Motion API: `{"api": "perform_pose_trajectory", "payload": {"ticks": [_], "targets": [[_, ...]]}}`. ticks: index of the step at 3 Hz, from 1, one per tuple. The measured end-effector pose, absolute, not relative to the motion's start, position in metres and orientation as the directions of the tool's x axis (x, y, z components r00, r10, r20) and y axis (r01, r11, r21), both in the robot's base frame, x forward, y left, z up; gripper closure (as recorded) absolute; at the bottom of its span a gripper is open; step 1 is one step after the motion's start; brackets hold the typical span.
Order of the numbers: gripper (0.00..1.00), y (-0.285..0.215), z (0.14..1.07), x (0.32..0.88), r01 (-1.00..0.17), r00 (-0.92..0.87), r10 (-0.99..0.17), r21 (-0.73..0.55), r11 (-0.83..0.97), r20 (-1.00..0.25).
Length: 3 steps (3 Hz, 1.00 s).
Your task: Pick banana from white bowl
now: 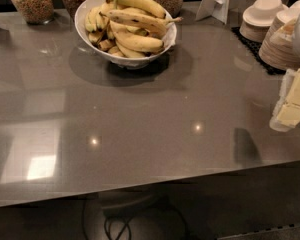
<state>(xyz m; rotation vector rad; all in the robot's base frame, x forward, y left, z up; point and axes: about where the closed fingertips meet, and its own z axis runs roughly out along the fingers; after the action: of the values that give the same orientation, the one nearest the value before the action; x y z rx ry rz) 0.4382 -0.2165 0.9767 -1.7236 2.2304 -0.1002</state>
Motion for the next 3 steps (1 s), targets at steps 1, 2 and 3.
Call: {"api": "perform_pose_trajectory", "payload": {"ticks": [1,2,3], "targets": [[0.00,-0.216,0.977,0.438,-0.931,-0.221,-0.953,-0.248,0.270,-0.208],[0.00,-0.184,0.991,0.463,-0.921,-0.177,-0.922,-0.271,0.278,-0.345],[0.00,-0.127,1.020,0.505,-0.910,-0.076,-0.822,-0.297,0.289,-0.565]]}}
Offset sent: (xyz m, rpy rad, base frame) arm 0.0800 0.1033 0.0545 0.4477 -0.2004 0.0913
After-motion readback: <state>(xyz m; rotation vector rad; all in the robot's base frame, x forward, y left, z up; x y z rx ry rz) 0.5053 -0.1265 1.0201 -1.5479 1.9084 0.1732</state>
